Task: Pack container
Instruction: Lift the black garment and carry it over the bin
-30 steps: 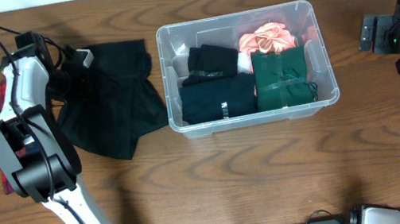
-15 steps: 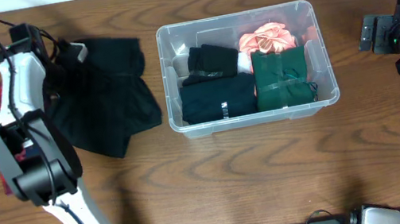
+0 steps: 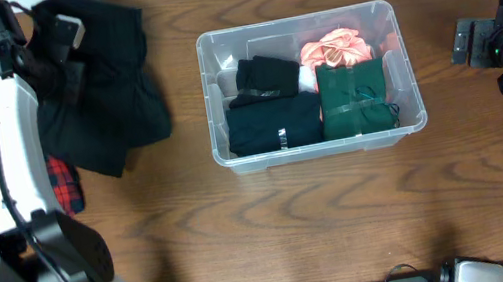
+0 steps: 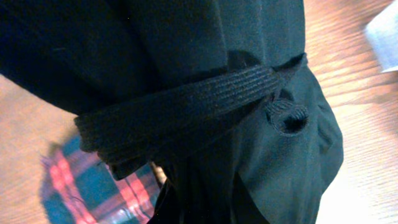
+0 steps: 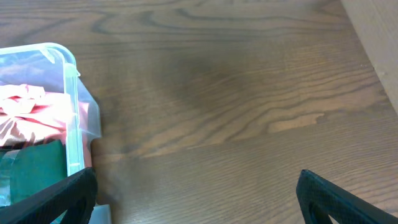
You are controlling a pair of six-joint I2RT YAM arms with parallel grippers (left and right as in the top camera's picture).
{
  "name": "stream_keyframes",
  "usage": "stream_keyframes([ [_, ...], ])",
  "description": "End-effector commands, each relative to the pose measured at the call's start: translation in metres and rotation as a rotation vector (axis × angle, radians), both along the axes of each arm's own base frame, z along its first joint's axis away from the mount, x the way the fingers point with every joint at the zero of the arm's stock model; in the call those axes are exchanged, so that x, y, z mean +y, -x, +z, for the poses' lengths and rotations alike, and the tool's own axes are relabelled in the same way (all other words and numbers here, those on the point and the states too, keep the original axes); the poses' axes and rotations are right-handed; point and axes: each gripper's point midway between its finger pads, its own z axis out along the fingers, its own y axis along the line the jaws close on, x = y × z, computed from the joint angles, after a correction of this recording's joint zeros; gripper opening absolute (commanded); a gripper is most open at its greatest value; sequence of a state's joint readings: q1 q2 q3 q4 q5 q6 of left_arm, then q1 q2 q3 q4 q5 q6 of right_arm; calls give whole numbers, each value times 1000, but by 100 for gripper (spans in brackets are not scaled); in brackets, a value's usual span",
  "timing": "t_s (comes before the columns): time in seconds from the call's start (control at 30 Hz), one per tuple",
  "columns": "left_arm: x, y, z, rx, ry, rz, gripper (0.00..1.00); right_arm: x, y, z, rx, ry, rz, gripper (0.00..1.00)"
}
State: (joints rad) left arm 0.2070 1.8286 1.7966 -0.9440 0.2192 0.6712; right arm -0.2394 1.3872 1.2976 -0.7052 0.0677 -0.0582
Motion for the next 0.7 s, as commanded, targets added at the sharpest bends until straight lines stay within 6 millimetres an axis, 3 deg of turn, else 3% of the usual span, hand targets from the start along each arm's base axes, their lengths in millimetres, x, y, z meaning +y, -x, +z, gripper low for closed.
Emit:
stream_keyframes([
  [0.0, -34, 4, 73, -187, -45, -124, 6, -3, 1, 8, -22, 4, -16, 99],
  [0.23, -98, 23, 158, -436, -83, -288, 6, -3, 1, 8, -22, 4, -15, 99],
  [0.33, -140, 35, 184, -535, -76, -423, 6, -3, 1, 8, -22, 4, -15, 99],
  [0.47, -194, 53, 190, -576, -75, -628, 6, -3, 1, 8, -22, 4, -15, 99],
  [0.67, -260, 75, 182, -601, -123, -889, 6, -3, 1, 8, -22, 4, -15, 99],
])
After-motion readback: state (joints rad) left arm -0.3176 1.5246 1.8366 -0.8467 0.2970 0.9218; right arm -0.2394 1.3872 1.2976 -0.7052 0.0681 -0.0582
